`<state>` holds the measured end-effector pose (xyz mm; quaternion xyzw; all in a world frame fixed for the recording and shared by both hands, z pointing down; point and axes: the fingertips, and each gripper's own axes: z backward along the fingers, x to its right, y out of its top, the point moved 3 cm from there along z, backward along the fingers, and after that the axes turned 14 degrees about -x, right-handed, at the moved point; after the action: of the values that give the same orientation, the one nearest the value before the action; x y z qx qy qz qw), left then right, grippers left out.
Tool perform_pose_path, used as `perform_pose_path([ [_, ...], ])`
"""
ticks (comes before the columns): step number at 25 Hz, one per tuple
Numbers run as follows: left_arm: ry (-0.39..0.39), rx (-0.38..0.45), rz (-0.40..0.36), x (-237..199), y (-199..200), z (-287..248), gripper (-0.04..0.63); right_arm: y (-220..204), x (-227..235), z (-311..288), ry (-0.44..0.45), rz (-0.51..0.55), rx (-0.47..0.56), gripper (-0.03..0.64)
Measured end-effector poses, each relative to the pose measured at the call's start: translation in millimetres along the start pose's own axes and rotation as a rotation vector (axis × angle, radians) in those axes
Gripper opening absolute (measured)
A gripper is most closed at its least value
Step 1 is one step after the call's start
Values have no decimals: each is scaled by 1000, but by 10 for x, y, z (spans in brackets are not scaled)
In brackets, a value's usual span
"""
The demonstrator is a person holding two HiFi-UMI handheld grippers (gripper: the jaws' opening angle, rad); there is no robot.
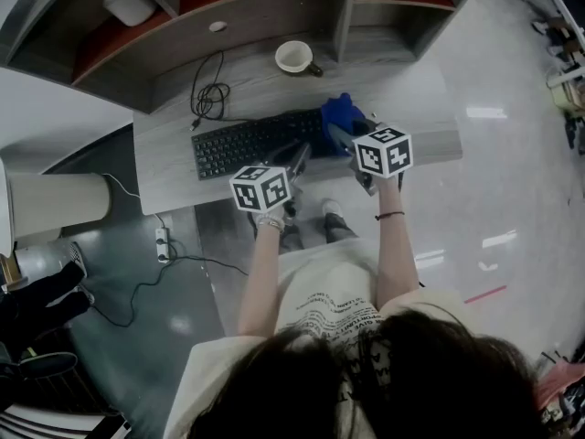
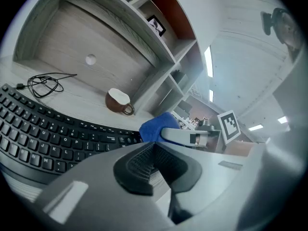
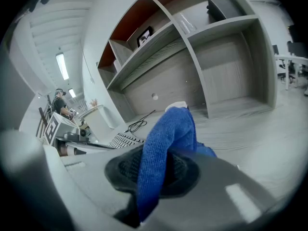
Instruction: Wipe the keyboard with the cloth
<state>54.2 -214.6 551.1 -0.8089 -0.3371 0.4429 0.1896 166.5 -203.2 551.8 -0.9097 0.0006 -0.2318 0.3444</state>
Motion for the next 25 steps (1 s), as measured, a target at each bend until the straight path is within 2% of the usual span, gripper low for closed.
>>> perform_pose_path([
  [25,-17,-9,-1,-278,-117,464,5,14,-515,-304,2,-4,6,58],
])
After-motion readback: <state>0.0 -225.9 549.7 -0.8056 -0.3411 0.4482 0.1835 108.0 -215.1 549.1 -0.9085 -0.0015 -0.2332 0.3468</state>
